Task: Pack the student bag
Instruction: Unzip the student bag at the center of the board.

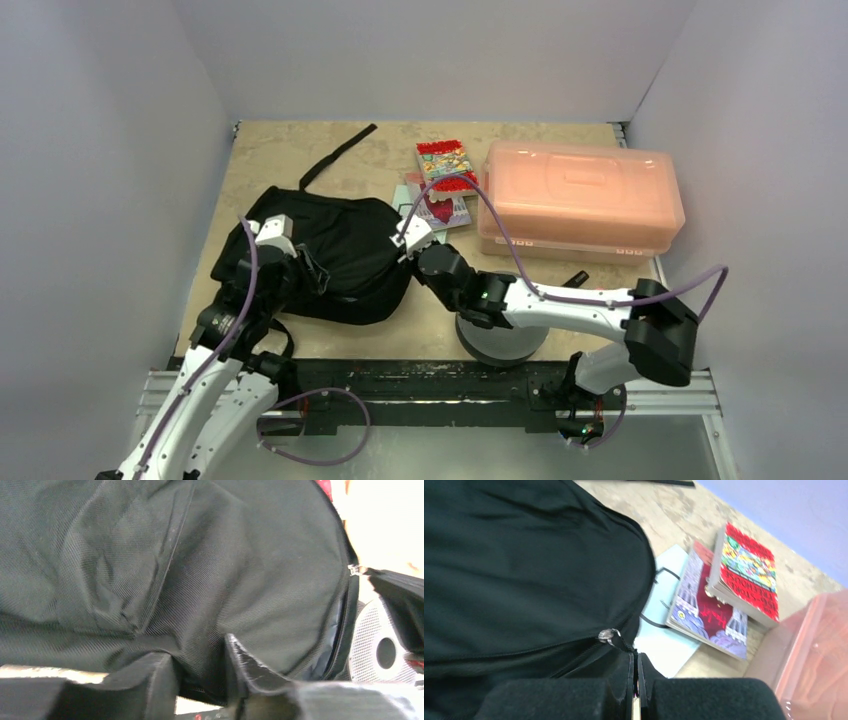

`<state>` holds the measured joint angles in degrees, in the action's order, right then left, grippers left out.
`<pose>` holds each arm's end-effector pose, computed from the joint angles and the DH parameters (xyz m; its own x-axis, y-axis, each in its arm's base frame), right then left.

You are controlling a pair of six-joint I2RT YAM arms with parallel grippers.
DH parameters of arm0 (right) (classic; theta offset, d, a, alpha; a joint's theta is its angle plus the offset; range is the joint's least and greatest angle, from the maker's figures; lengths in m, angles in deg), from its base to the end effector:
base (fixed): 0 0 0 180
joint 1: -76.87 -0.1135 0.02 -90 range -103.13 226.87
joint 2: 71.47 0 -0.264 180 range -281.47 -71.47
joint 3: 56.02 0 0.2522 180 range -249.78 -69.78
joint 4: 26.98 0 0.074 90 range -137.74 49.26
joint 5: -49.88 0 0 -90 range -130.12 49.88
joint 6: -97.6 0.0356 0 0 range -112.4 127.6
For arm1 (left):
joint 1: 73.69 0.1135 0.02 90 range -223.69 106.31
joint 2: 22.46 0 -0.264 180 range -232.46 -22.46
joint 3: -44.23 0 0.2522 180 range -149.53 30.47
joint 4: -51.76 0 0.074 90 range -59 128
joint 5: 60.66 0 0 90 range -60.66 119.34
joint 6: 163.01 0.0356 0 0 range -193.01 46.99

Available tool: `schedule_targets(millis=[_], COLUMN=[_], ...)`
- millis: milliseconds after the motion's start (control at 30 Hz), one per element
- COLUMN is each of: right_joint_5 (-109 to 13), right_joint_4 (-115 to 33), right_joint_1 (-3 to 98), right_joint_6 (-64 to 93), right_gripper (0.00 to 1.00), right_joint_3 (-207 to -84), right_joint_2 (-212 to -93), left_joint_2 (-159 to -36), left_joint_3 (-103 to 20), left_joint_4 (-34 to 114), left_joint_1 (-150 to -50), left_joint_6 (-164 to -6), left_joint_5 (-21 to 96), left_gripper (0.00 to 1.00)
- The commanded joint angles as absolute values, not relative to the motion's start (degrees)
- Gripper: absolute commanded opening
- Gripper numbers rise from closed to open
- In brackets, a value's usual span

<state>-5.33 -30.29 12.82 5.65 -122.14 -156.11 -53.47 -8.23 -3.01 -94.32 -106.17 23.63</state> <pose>0.1628 0.2881 0.2578 -0.1454 -0.3626 -0.9205 -0.5119 0.8238 -0.2436 0.1135 -0.0389 0.2816 -0.5796 -0.3634 -0.7294 -0.0528 0.9100 -0.4113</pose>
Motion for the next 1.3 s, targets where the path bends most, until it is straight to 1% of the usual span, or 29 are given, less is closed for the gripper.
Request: schedule_targets(millis=[0,33,100,133,200,233,267,300,367,433,467,533,567,633,700,767,800,933,1000,1100,1133,1167,1200,1267], right_joint_5=[-8.7,-10.6,-14.9,-17.2,-20.9,-22.4,-23.6,-24.7,-26.2,-26.6,-26.6,-26.5,-26.1,-25.3,-24.7,-24.6,-24.7,-25.3,-25.8,-27.4,-28.2,-28.3,-27.4,-24.8], right_joint_4=[-28.7,-29.5,-31.1,-31.6,-31.1,-30.8,-30.3,-30.2,-30.4,-31.2,-31.4,-31.6,-31.7,-32.0,-32.2,-32.5,-32.7,-32.8,-32.8,-32.6,-32.7,-33.0,-33.3,-33.7], right_joint_1=[12.1,12.1,12.1,12.1,12.0,12.0,12.0,12.0,12.0,12.0,12.0,12.0,12.0,12.0,12.0,12.0,12.0,12.0,12.0,12.0,11.9,11.5,10.7,9.6], right_joint_6=[4.9,6.0,8.7,10.6,12.7,14.1,14.9,15.6,16.5,17.1,17.3,17.6,17.8,17.9,18.0,18.0,17.9,17.0,16.4,14.8,13.7,12.5,11.2,9.4], right_gripper=[0.00,0.00,0.00,0.00,0.00,0.00,0.00,0.00,0.00,0.00,0.00,0.00,0.00,0.00,0.00,0.00,0.00,0.00,0.00,0.00,0.00,0.00,0.00,0.00], right_joint_3=[-121.2,-121.6,-122.2,-122.4,-121.9,-121.4,-120.9,-120.5,-120.2,-120.2,-120.1,-119.7,-119.6,-119.6,-119.5,-119.4,-119.4,-119.0,-118.6,-118.0,-117.8,-117.6,-117.4,-116.8], right_joint_2=[-149.6,-149.6,-149.4,-149.2,-148.6,-148.3,-148.0,-147.8,-147.7,-147.5,-147.3,-146.6,-146.3,-145.6,-145.0,-144.4,-144.2,-143.8,-143.7,-143.4,-143.6,-143.9,-144.4,-145.6], left_joint_2=[-57.7,-58.9,-60.9,-61.5,-62.5,-63.2,-64.2,-65.1,-67.4,-69.9,-70.9,-72.1,-72.2,-71.6,-70.1,-68.3,-67.2,-62.4,-61.2,-61.6,-62.9,-65.1,-68.0,-74.3], left_joint_3=[-14.3,-16.1,-18.9,-19.3,-17.8,-16.6,-15.5,-15.6,-18.9,-23.9,-25.7,-28.4,-29.4,-30.6,-30.3,-29.3,-28.5,-22.9,-19.0,-12.1,-10.2,-8.6,-8.0,-10.1], left_joint_4=[-9.1,-10.2,-11.3,-10.1,-3.1,1.2,4.6,5.8,3.6,-2.1,-3.6,-7.0,-9.3,-14.7,-20.7,-26.4,-28.2,-36.3,-35.7,-24.0,-19.5,-13.2,-9.4,-8.7], left_joint_1=[-93.1,-93.1,-93.1,-93.2,-93.2,-93.5,-94.2,-95.8,-104.5,-113.5,-116.7,-119.1,-119.2,-119.0,-118.8,-118.0,-117.8,-117.4,-116.9,-114.1,-111.9,-109.2,-105.5,-99.2], left_joint_6=[-107.3,-108.7,-112.7,-115.0,-117.8,-118.4,-118.7,-118.3,-113.1,-107.7,-105.2,-104.0,-106.5,-112.7,-121.0,-132.3,-137.7,-161.7,-168.3,-165.0,-161.2,-155.1,-149.4,-139.3], left_joint_5=[23.7,26.3,32.5,36.1,45.6,49.7,51.1,49.8,40.7,24.7,19.1,12.2,9.1,1.7,-3.6,-3.4,-1.8,7.3,12.8,17.9,19.2,21.4,23.6,22.7], left_gripper=[0.55,0.61,0.67,0.69,0.68,0.67,0.64,0.61,0.54,0.52,0.52,0.53,0.53,0.56,0.69,0.83,0.88,0.90,0.90,0.89,0.85,0.79,0.77,0.76])
